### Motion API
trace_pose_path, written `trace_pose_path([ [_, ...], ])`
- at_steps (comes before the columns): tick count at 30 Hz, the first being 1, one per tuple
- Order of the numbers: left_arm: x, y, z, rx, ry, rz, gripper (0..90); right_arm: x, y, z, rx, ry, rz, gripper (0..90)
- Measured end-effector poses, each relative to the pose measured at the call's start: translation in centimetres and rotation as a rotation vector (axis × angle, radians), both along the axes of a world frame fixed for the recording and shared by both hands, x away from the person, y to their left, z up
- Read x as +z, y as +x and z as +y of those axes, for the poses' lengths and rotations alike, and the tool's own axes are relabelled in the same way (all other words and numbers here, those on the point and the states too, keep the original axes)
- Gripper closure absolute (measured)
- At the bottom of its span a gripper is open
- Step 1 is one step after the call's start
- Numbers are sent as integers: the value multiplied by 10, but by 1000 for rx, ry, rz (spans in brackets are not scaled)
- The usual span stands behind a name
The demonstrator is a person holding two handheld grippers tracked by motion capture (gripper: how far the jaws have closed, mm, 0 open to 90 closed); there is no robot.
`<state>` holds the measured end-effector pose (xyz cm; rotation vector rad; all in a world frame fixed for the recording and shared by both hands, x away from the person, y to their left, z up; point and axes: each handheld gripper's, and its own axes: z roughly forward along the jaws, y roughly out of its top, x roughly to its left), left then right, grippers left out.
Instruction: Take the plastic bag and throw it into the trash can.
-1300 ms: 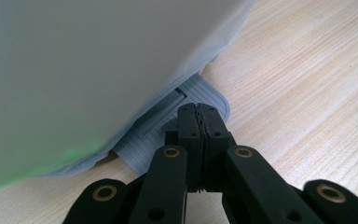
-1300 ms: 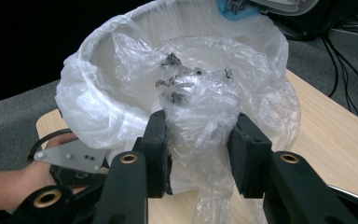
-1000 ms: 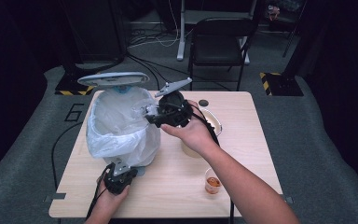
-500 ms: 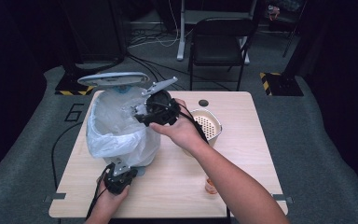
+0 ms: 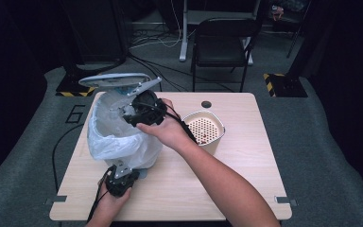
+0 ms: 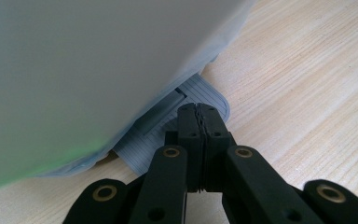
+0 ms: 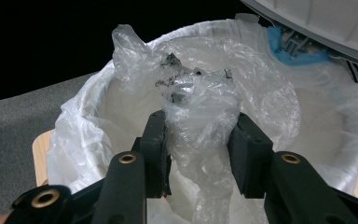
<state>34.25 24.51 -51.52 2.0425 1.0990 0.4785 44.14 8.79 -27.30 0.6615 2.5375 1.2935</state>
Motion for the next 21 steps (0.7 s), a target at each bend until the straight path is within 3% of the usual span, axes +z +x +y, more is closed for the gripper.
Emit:
trace_pose_path([
  [9,0,0,0,-2,3,5,889,-2,5,8,-4,18,3,610],
  [12,0,0,0,-1,-1,4,889,-4,7,12,-7,32,8,548],
  [14,0,0,0,0,-4,4,889,-5,8,15,-9,33,13,442],
  [15,0,0,0,0,-4,4,889,-5,8,15,-9,33,13,442],
  [18,0,0,0,-2,-1,2,889,-5,6,16,-6,40,-3,326],
  [21,-1,0,0,2,-9,-2,889,-4,4,13,-5,41,-19,319],
])
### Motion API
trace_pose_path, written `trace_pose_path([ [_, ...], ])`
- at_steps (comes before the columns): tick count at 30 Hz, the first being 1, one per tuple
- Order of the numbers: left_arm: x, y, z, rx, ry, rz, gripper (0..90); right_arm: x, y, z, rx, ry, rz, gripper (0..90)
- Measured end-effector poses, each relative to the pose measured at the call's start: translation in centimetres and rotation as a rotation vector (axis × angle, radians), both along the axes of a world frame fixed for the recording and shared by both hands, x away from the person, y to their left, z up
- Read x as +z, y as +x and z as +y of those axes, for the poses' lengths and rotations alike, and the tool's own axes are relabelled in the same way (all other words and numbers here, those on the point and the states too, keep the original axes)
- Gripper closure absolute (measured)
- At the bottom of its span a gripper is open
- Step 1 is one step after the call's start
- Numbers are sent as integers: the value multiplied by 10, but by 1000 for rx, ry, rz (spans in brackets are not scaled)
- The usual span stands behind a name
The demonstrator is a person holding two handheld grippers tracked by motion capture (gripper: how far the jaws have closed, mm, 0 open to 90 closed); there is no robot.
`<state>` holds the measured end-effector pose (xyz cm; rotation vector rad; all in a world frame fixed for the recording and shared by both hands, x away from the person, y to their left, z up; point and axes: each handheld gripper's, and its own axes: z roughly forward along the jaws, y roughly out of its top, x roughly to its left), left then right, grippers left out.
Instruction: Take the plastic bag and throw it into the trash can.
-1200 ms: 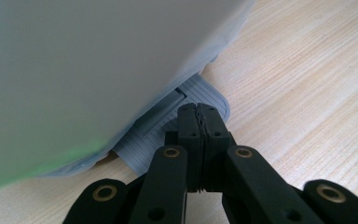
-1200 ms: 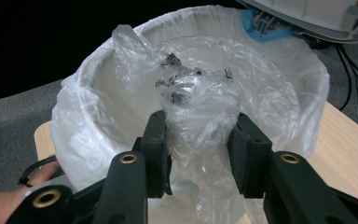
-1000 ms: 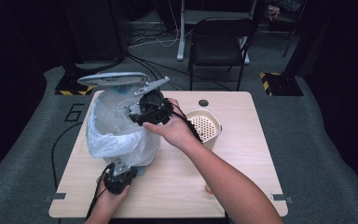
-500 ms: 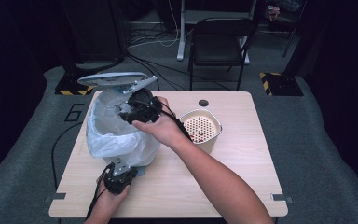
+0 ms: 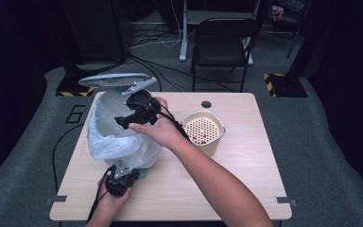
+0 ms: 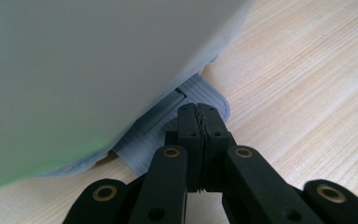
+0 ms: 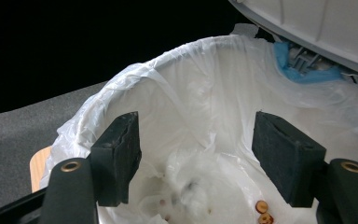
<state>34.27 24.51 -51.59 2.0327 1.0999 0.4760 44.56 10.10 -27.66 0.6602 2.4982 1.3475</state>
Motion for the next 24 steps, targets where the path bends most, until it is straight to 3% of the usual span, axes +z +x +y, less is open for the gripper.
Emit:
trace_pose_path([
  [4,0,0,0,1,-1,0,889,4,-4,-7,0,13,-13,346],
  [10,0,0,0,3,-3,2,889,12,-13,-32,1,31,-19,447],
  [24,0,0,0,3,-2,0,889,16,-25,-98,-84,35,-51,504],
])
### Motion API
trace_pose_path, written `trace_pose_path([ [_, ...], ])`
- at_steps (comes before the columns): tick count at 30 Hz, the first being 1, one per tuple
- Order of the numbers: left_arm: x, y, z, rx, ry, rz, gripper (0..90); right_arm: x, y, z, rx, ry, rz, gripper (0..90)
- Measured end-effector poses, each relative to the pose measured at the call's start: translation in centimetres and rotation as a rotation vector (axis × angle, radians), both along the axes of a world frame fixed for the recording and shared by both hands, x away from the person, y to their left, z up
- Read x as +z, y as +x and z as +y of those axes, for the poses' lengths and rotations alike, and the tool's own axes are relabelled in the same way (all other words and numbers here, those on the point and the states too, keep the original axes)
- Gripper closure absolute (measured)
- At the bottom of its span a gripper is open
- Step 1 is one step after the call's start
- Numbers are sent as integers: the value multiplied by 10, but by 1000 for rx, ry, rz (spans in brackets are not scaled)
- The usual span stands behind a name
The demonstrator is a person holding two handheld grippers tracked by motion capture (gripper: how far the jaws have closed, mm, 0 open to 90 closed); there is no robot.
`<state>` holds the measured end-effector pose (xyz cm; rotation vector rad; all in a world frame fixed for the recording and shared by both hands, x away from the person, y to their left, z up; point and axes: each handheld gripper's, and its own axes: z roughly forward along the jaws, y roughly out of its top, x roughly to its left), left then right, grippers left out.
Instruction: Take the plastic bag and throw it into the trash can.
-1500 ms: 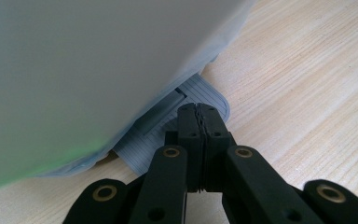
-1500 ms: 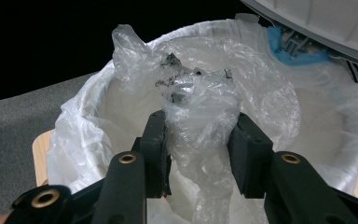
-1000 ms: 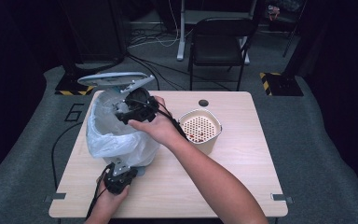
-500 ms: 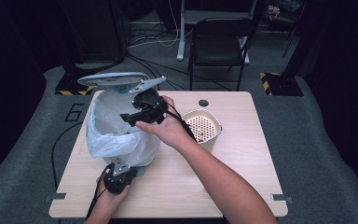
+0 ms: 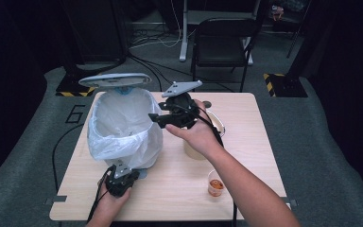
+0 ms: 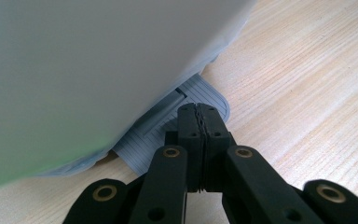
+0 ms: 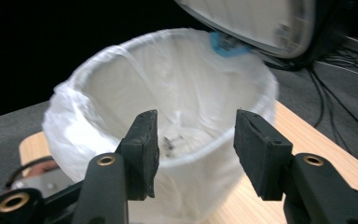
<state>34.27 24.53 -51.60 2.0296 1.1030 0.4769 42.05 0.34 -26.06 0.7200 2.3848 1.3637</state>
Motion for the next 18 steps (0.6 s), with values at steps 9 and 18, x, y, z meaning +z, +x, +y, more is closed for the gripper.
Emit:
trace_pose_path([
  [9,0,0,1,-10,19,4,889,-26,3,-37,-72,-49,12,526],
  [18,1,0,1,-12,17,4,889,-58,2,-69,-129,-79,36,539],
])
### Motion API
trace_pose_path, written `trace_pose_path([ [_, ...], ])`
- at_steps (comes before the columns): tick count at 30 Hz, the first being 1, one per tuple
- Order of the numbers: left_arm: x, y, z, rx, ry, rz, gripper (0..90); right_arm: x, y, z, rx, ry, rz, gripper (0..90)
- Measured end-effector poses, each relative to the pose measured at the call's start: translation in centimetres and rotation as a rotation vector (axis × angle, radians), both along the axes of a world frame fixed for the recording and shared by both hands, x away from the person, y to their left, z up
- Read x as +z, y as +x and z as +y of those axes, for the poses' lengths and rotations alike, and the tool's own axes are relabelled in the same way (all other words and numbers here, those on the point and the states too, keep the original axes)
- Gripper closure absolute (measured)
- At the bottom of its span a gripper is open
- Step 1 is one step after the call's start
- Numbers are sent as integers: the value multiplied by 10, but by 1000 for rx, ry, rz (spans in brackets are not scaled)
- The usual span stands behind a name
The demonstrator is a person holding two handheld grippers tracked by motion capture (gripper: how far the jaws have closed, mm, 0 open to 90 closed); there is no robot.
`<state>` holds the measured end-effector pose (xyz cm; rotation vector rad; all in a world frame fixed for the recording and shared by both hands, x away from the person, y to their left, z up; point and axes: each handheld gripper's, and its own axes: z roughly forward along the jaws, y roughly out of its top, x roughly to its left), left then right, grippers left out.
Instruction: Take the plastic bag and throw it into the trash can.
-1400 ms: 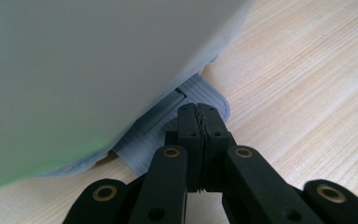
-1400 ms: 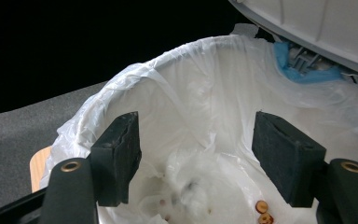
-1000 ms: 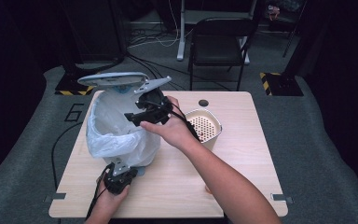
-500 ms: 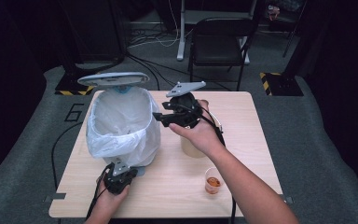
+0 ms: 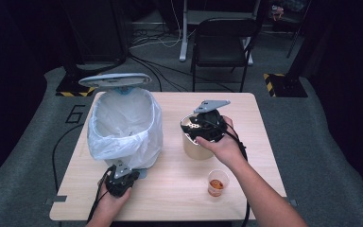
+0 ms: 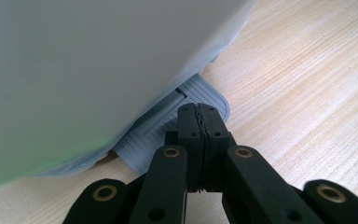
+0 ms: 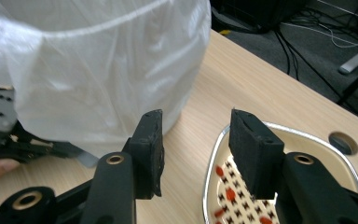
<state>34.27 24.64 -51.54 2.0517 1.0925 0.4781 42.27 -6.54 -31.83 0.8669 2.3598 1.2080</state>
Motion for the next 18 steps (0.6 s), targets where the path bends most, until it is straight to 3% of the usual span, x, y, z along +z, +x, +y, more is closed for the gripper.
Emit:
trace_pose_path([
  [8,0,0,0,0,0,0,890,-20,-9,-17,-42,4,16,466],
  [18,0,0,0,0,1,-2,889,-47,-36,-43,-78,41,22,310],
])
